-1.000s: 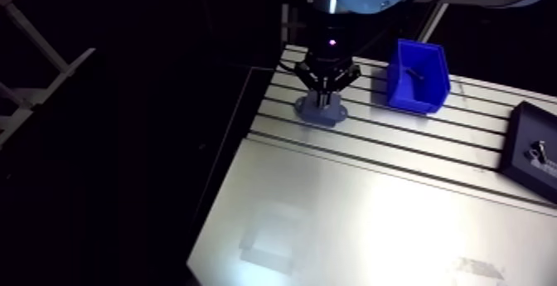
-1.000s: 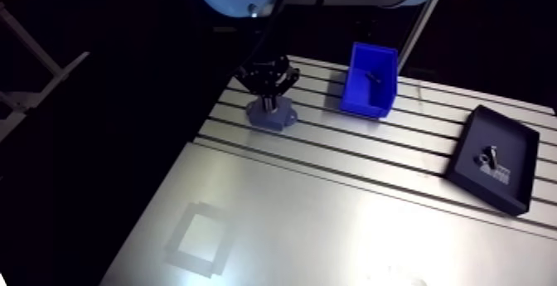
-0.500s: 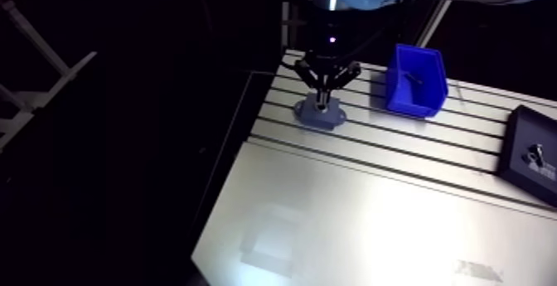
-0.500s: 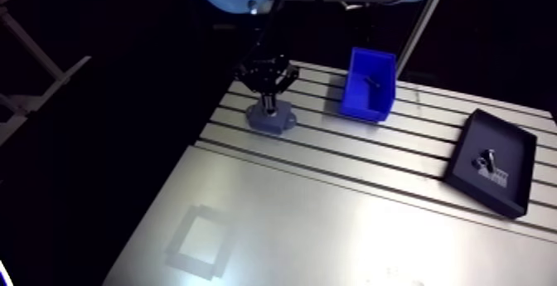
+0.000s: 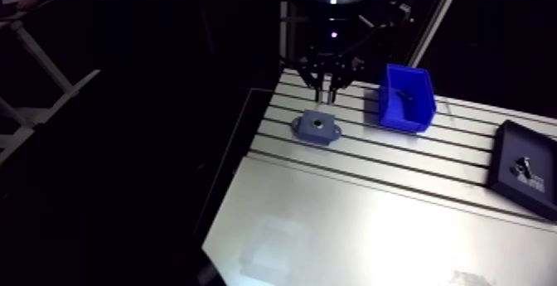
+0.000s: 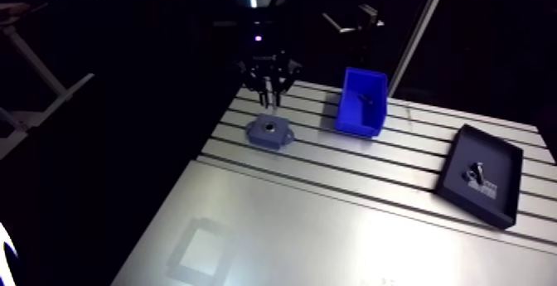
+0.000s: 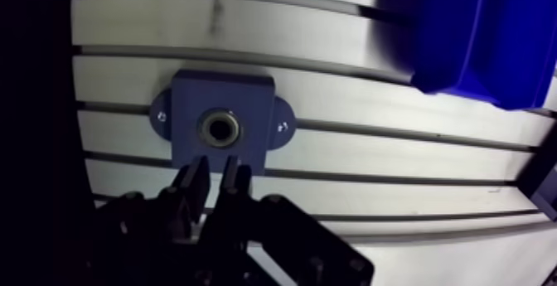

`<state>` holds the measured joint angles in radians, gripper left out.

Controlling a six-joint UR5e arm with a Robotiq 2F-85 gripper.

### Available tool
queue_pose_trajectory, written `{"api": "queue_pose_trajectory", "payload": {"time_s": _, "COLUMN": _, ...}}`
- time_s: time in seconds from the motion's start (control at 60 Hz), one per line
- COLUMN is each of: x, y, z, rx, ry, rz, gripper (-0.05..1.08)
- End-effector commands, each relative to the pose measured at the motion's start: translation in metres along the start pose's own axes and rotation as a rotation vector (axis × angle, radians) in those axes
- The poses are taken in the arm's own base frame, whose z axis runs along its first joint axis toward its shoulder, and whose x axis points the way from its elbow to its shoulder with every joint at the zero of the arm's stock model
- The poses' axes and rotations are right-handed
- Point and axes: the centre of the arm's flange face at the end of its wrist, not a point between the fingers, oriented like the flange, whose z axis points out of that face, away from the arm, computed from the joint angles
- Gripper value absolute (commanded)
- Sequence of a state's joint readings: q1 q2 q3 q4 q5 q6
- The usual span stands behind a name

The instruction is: Pick up the bearing and press it into the housing until flush.

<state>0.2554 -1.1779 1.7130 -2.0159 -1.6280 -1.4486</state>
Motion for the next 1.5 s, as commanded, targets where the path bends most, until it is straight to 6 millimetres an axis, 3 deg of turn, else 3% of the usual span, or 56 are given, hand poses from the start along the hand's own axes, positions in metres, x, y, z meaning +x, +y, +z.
{"api": "queue_pose_trajectory", "payload": {"time_s": 0.017, "x": -0.004, "y": 0.017, "z": -0.037, "rx": -0.002, "ry": -0.005, "rz": 0.024, "gripper": 0.0}}
{"api": "queue_pose_trajectory", "payload": {"time_s": 0.25, "x": -0.004, "y": 0.044, "z": -0.087, "rx": 0.002, "ry": -0.022, "rz": 0.061, "gripper": 0.0}}
{"api": "queue_pose_trajectory", "payload": {"time_s": 0.317, "x": -0.007, "y": 0.064, "z": -0.109, "rx": 0.01, "ry": -0.03, "rz": 0.093, "gripper": 0.0}}
{"api": "queue_pose_trajectory", "payload": {"time_s": 0.6, "x": -0.012, "y": 0.095, "z": -0.145, "rx": 0.019, "ry": -0.035, "rz": 0.084, "gripper": 0.0}}
{"api": "queue_pose_trajectory", "payload": {"time_s": 0.717, "x": -0.009, "y": 0.122, "z": -0.166, "rx": 0.028, "ry": -0.03, "rz": 0.111, "gripper": 0.0}}
{"api": "queue_pose_trajectory", "payload": {"time_s": 0.883, "x": -0.011, "y": 0.134, "z": -0.187, "rx": 0.033, "ry": -0.013, "rz": 0.092, "gripper": 0.0}}
{"api": "queue_pose_trajectory", "payload": {"time_s": 1.117, "x": -0.014, "y": 0.147, "z": -0.202, "rx": 0.037, "ry": -0.018, "rz": 0.086, "gripper": 0.0}}
{"api": "queue_pose_trajectory", "payload": {"time_s": 1.5, "x": -0.016, "y": 0.147, "z": -0.215, "rx": 0.04, "ry": 0.009, "rz": 0.06, "gripper": 0.0}}
